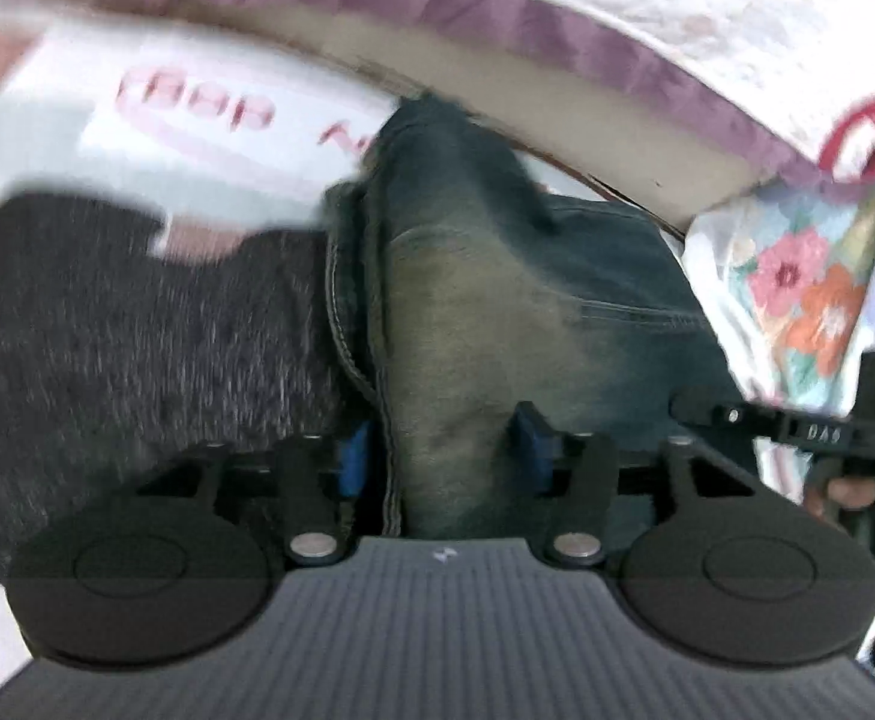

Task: Fold clothes
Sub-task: 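Lift and carry the folded jeans with both grippers toward the clothes stack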

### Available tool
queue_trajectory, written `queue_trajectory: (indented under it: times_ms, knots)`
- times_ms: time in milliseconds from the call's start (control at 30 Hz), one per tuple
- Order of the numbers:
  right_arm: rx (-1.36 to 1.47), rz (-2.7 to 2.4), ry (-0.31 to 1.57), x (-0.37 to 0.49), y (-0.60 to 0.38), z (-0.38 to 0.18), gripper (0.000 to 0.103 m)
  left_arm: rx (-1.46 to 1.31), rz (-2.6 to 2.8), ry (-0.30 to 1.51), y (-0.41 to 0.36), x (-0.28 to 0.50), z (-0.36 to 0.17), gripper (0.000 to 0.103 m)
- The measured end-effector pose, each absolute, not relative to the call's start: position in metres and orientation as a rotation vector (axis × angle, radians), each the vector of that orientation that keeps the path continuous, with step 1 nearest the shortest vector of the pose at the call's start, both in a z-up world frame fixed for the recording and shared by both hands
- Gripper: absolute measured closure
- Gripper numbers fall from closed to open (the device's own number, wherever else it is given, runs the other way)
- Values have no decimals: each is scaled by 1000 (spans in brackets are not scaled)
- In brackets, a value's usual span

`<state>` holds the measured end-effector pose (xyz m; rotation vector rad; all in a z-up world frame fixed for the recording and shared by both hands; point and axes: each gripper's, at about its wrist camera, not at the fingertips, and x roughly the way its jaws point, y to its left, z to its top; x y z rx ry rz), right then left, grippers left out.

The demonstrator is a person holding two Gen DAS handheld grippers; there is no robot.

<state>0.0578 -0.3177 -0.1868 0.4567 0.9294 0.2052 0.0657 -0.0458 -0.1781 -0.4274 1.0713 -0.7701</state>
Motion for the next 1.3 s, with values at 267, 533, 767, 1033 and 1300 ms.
queue_trajectory:
  times_ms: [267, 533, 767, 1033, 1300]
  knots:
    - [762, 325, 955, 72, -349, -230, 40, -442, -847, 1013, -60, 72, -188, 65]
    - [577, 379, 795, 50, -312, -157, 70, -384, -854, 876, -51, 60, -146, 74]
    - [464, 469, 672, 26, -280, -75, 70, -460, -843, 677, 4, 28, -85, 74]
    - [369, 677, 631, 38, -199, -5, 70, -567, -660, 601, 110, -23, -41, 74]
    - [347, 1005, 708, 84, -72, 41, 70, -594, -325, 506, 253, -83, 20, 74]
